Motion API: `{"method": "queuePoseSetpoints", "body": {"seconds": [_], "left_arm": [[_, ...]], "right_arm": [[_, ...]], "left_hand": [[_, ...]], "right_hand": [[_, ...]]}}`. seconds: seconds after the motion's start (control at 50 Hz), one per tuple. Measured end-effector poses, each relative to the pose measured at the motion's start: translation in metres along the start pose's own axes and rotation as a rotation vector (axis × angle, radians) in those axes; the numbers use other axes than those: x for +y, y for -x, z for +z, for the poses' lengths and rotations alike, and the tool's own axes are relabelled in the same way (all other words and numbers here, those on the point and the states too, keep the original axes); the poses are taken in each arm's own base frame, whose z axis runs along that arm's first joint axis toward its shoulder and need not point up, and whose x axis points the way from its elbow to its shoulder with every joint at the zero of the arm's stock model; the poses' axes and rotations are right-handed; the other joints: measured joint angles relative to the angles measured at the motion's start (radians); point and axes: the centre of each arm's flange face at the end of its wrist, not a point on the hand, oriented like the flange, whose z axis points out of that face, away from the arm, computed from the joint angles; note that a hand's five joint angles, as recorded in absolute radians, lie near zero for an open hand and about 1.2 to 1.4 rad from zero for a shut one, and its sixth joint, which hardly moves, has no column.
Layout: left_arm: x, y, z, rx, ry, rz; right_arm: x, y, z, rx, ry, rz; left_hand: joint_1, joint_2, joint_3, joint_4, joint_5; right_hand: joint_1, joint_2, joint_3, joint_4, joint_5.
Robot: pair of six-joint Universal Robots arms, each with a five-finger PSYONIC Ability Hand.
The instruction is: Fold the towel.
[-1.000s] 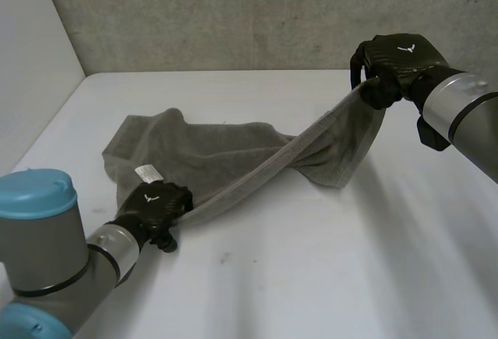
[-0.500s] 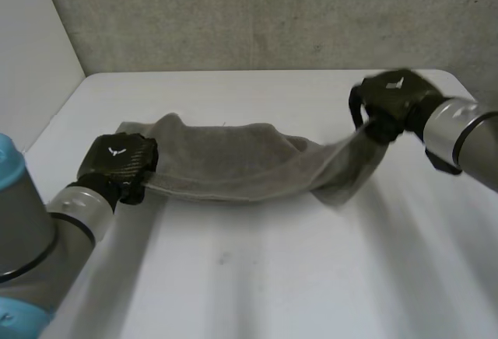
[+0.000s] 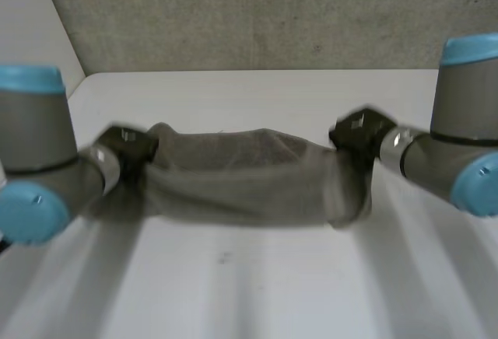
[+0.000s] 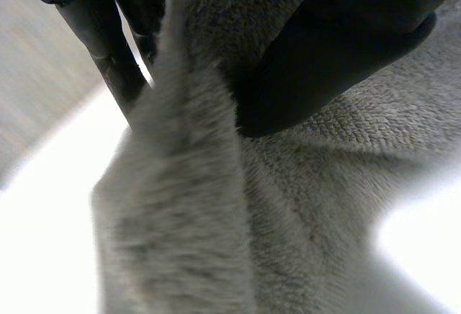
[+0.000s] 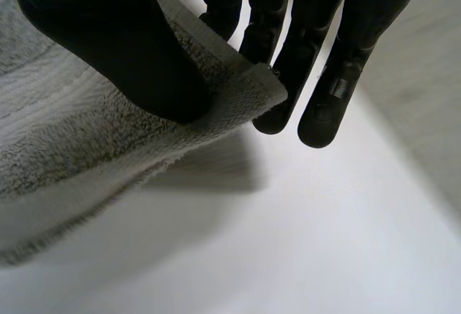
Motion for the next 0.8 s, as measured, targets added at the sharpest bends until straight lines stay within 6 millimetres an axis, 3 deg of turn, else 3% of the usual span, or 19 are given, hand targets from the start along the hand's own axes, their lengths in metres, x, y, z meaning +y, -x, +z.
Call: {"method": "queuePoseSetpoints", "body": {"seconds": [0.02, 0.06, 0.12, 0.16, 0.22, 0.26, 0.34, 0.42, 0.46, 0.5, 0.52, 0.58, 0.68, 0.8], "left_arm": [[0.0, 0.0, 0.0, 0.0, 0.0, 0.0], [-0.043, 0.018, 0.013, -0.075, -0.164, -0.004], [-0.082, 0.034, 0.015, -0.141, -0.317, -0.014], [-0.129, 0.053, 0.005, -0.23, -0.513, -0.046], [-0.167, 0.068, -0.014, -0.304, -0.686, -0.096], [-0.186, 0.077, -0.028, -0.34, -0.779, -0.144], [-0.19, 0.08, -0.037, -0.349, -0.814, -0.19], [-0.156, 0.064, -0.026, -0.299, -0.692, -0.22], [-0.12, 0.046, -0.012, -0.25, -0.562, -0.217], [-0.1, 0.036, -0.006, -0.224, -0.491, -0.212], [-0.072, 0.022, -0.001, -0.19, -0.398, -0.198], [-0.035, 0.003, 0.004, -0.146, -0.28, -0.17], [0.04, -0.039, 0.008, -0.051, -0.061, -0.054], [0.071, -0.06, 0.008, -0.009, 0.006, 0.039]], "right_arm": [[0.0, 0.0, 0.0, 0.0, 0.0, 0.0], [-0.022, -0.023, 0.008, 0.136, -0.118, 0.0], [-0.061, -0.057, 0.002, 0.315, -0.318, 0.02], [-0.095, -0.082, -0.016, 0.444, -0.504, 0.044], [-0.125, -0.1, -0.042, 0.542, -0.686, 0.063], [-0.138, -0.106, -0.06, 0.575, -0.774, 0.069], [-0.14, -0.103, -0.07, 0.566, -0.804, 0.069], [-0.114, -0.074, -0.062, 0.412, -0.681, 0.079], [-0.093, -0.057, -0.052, 0.322, -0.579, 0.094], [-0.075, -0.044, -0.044, 0.26, -0.497, 0.107], [-0.057, -0.032, -0.036, 0.204, -0.415, 0.12], [-0.036, -0.018, -0.028, 0.145, -0.319, 0.134], [0.02, 0.015, -0.011, 0.016, -0.083, 0.148], [0.049, 0.029, -0.007, -0.042, 0.033, 0.145]], "left_hand": [[0.0, 0.0, 0.0, 0.0, 0.0], [0.0, 0.0, 0.0, 0.0, 0.0], [0.0, 0.0, 0.0, 0.0, 0.0], [0.0, 0.0, 0.0, 0.0, 0.0], [0.0, 0.0, 0.0, 0.0, 0.0], [0.0, 0.0, 0.0, 0.0, 0.0], [0.0, 0.0, 0.0, 0.0, 0.001], [0.0, 0.0, 0.0, 0.0, 0.002], [0.0, 0.001, 0.0, 0.0, 0.002], [0.0, 0.001, 0.0, 0.0, 0.002], [0.0, -0.009, -0.009, -0.01, -0.001], [-0.006, -0.033, -0.033, -0.036, -0.012], [-0.069, -0.098, -0.093, -0.095, -0.08], [-0.197, -0.224, -0.218, -0.221, -0.209]], "right_hand": [[0.0, 0.0, 0.0, 0.0, 0.0], [0.0, 0.0, 0.0, 0.0, 0.0], [0.0, 0.0, 0.0, 0.002, 0.0], [0.0, 0.0, 0.0, 0.003, 0.0], [0.0, 0.0, 0.0, 0.004, 0.0], [0.001, 0.0, 0.0, 0.004, 0.0], [0.001, 0.0, 0.0, 0.005, 0.002], [0.002, 0.0, 0.0, 0.004, 0.007], [0.002, 0.0, 0.0, 0.005, 0.008], [0.002, 0.0, 0.0, 0.005, 0.008], [0.002, 0.0, 0.0, 0.004, 0.008], [0.002, 0.0, 0.0, 0.005, 0.008], [0.002, 0.0, 0.0, 0.005, 0.008], [0.002, 0.0, 0.0, 0.005, 0.009]]}}
